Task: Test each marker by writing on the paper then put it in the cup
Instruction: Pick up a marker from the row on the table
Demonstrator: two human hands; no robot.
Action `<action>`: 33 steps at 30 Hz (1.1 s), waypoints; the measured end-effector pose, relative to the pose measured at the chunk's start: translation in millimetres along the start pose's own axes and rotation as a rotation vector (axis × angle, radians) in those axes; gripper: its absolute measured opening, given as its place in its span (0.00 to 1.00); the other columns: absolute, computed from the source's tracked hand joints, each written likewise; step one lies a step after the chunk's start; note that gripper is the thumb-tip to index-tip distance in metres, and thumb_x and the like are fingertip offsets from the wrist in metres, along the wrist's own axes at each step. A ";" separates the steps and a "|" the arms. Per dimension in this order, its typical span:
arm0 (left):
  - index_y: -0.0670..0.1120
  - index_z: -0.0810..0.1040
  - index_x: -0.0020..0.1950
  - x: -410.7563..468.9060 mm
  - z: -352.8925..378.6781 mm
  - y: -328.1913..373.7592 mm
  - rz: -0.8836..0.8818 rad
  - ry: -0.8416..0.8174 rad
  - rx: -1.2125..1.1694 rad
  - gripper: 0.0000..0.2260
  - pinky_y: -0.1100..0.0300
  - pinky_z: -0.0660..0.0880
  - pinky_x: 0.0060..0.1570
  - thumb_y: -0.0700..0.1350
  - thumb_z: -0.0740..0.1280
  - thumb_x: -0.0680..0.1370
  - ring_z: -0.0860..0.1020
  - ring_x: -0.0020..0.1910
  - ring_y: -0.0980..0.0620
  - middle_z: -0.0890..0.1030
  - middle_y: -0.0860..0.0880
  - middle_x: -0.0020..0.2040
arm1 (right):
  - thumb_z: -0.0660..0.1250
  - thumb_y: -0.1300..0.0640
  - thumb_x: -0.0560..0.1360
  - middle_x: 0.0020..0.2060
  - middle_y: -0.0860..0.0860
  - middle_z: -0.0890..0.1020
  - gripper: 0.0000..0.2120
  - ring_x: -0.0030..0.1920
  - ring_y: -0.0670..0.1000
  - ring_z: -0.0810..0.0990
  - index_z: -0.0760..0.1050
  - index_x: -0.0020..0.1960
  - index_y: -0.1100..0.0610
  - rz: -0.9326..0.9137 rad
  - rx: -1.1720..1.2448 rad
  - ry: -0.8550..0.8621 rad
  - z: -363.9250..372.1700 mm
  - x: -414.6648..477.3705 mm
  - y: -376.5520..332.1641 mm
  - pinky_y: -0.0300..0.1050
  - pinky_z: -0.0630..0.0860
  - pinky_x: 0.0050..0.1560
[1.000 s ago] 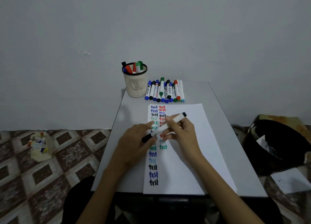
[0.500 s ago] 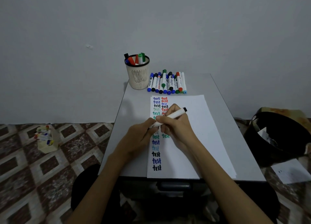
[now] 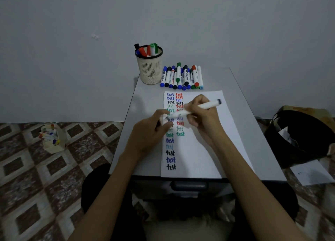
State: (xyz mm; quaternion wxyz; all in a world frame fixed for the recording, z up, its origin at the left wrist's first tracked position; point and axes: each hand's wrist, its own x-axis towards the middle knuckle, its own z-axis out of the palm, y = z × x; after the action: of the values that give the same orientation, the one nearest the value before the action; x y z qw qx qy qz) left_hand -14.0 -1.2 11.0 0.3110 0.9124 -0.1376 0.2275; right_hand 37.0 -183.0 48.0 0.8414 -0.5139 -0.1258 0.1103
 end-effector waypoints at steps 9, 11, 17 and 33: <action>0.47 0.76 0.51 3.0 14.5 -16.3 0.028 -0.046 0.138 0.07 0.55 0.72 0.46 0.48 0.63 0.75 0.70 0.45 0.54 0.74 0.51 0.48 | 0.70 0.71 0.71 0.37 0.59 0.82 0.08 0.35 0.55 0.81 0.74 0.39 0.62 0.059 -0.031 0.083 -1.6 -21.3 17.2 0.44 0.79 0.31; 0.47 0.77 0.51 3.1 14.4 -17.0 0.032 -0.036 0.138 0.08 0.56 0.72 0.46 0.47 0.63 0.76 0.69 0.45 0.54 0.74 0.51 0.47 | 0.71 0.71 0.70 0.29 0.57 0.77 0.13 0.26 0.52 0.75 0.70 0.36 0.60 0.032 -0.128 0.112 -2.7 -24.1 23.5 0.42 0.73 0.26; 0.47 0.78 0.51 3.4 15.0 -19.3 0.021 -0.039 0.115 0.08 0.58 0.69 0.45 0.48 0.62 0.76 0.68 0.45 0.55 0.75 0.50 0.47 | 0.67 0.72 0.72 0.29 0.58 0.71 0.14 0.25 0.50 0.71 0.65 0.36 0.60 -0.071 -0.308 0.208 -1.9 -26.0 33.9 0.43 0.73 0.31; 0.45 0.77 0.52 2.9 14.3 -17.0 0.017 -0.056 0.141 0.09 0.52 0.74 0.46 0.48 0.63 0.76 0.72 0.47 0.51 0.76 0.47 0.48 | 0.69 0.68 0.69 0.41 0.70 0.78 0.13 0.50 0.67 0.80 0.65 0.35 0.59 -0.043 -0.504 0.155 1.1 -24.0 38.5 0.68 0.79 0.45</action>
State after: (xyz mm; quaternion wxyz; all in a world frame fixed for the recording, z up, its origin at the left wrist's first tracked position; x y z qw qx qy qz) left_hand -0.1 2.5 -6.2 0.2403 0.9369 -0.1376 0.2135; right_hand 11.9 -172.4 11.7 0.6959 -0.7116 -0.0951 0.0179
